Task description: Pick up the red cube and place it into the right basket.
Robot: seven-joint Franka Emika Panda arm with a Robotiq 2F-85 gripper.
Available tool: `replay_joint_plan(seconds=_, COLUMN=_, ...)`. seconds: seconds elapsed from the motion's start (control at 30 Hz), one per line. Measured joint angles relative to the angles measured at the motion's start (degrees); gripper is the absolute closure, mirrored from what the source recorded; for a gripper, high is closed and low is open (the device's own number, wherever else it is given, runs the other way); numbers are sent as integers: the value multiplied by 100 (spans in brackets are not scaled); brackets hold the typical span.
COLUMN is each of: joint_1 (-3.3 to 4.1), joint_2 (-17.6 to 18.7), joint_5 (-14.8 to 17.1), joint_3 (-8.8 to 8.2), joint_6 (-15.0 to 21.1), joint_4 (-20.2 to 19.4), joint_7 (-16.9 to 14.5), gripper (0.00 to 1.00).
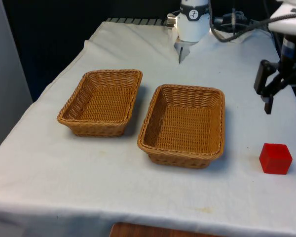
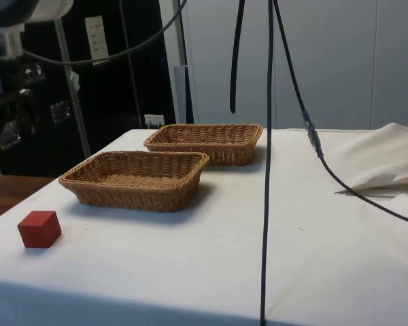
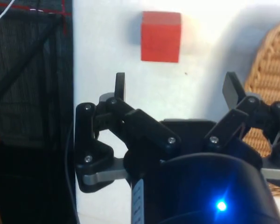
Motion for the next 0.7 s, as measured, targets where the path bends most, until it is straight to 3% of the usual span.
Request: replay_joint_plan(seconds=0.7, joint_1=-11, joint_2=567, joint_5=229, joint_3=172, joint_6=378, joint_4=160, joint_7=40, gripper=0)
